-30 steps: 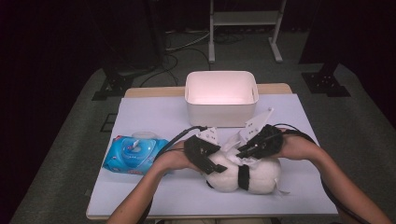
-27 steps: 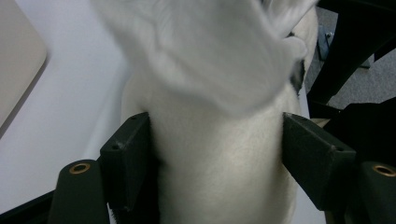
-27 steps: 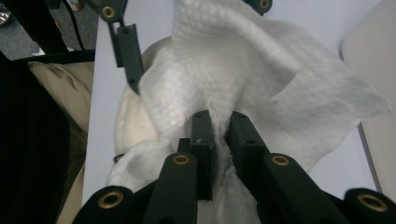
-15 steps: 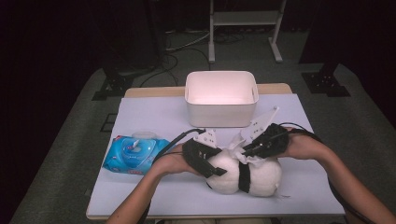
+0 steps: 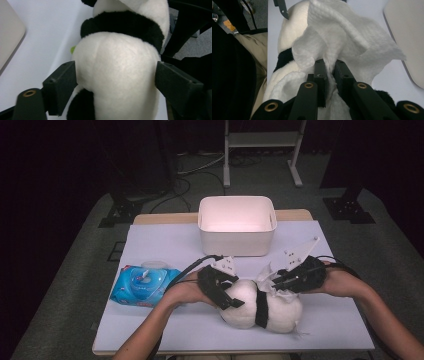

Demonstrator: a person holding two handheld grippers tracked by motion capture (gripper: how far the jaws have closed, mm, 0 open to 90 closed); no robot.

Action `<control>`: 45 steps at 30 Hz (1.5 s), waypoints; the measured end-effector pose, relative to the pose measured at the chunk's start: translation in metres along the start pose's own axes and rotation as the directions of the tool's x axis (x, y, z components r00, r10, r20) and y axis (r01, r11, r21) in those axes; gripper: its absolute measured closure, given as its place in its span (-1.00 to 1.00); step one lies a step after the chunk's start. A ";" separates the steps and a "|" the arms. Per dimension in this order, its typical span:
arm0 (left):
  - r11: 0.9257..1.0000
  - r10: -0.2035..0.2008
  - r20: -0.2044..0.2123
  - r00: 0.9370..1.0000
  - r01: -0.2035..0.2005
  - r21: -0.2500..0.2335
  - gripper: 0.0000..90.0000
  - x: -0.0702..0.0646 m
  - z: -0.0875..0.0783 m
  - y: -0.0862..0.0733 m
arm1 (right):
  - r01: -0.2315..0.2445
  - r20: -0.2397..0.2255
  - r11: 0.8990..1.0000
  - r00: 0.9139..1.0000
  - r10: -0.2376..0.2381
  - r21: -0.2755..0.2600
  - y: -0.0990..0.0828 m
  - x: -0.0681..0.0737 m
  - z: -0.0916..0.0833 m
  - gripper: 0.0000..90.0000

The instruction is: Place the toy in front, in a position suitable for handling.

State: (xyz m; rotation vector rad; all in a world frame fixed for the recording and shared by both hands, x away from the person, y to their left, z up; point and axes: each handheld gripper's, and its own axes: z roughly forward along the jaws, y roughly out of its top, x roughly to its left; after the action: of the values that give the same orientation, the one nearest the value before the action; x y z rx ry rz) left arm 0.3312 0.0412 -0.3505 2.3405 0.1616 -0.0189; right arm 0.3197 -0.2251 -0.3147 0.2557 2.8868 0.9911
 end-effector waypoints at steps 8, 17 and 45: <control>0.998 -0.054 0.092 0.994 0.051 0.029 -0.79 0.010 0.019 0.000 | 0.006 -0.012 1.000 1.000 -0.006 -0.008 -0.003 0.003 -0.001 0.78; 1.000 -0.028 0.056 0.998 0.028 0.010 -0.31 0.012 0.018 -0.001 | 0.001 -0.003 1.000 1.000 -0.001 -0.027 -0.002 -0.003 -0.001 0.78; 1.000 0.027 -0.046 0.999 -0.027 0.003 -0.38 0.000 0.008 -0.005 | 0.033 -0.042 0.999 0.999 -0.034 -0.008 0.029 -0.009 0.026 0.78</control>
State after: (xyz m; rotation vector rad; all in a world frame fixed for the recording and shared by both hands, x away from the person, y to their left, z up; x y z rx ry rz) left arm 0.3309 0.0396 -0.3597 2.3463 0.1532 0.0484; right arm 0.3352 -0.1886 -0.3177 0.1875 2.9139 1.0136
